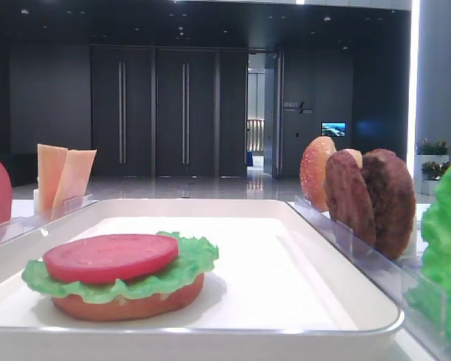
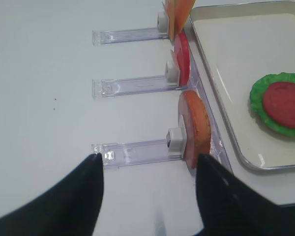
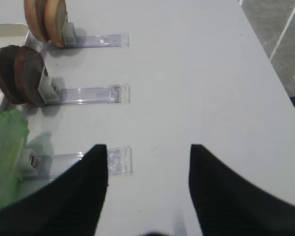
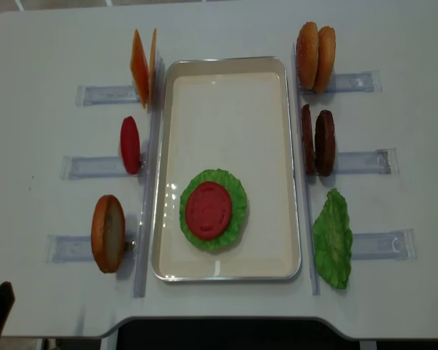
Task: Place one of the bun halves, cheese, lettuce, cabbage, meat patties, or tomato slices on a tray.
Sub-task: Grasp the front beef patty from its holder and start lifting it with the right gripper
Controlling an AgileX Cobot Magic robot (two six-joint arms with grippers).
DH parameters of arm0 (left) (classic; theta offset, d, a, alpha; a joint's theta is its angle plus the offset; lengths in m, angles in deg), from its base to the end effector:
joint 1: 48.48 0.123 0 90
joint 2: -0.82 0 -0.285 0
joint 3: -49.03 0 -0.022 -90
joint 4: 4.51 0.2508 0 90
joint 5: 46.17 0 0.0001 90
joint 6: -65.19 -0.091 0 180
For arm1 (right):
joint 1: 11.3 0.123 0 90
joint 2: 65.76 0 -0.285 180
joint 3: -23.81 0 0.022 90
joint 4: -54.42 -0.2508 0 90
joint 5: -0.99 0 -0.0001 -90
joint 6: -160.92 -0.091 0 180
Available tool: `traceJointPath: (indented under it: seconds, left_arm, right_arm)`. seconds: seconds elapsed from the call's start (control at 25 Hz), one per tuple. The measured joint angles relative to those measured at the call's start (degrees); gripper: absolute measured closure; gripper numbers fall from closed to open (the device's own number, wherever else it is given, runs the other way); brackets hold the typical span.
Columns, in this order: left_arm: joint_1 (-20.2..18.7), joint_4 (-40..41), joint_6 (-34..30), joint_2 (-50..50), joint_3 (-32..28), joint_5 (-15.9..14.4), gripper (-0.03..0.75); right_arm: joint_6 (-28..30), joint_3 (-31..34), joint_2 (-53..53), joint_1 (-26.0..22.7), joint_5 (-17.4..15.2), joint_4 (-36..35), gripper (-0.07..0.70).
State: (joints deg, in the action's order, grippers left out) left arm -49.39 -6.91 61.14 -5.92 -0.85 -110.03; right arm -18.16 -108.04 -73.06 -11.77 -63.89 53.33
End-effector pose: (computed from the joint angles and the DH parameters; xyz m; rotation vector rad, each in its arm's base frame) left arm -0.0074 -0.0033 0.2666 0.0942 2.0999 -0.0177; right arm -0.0101 0.0017 0.2735 -0.0101 2.1000 0.0083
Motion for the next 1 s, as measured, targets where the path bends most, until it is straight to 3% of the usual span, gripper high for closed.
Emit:
traceJointPath:
  seconds: [1.0]
  left_arm:
    - [0.0, 0.0, 0.0, 0.0, 0.0, 0.0, 0.284]
  right_arm:
    - [0.0, 0.0, 0.0, 0.0, 0.0, 0.0, 0.27]
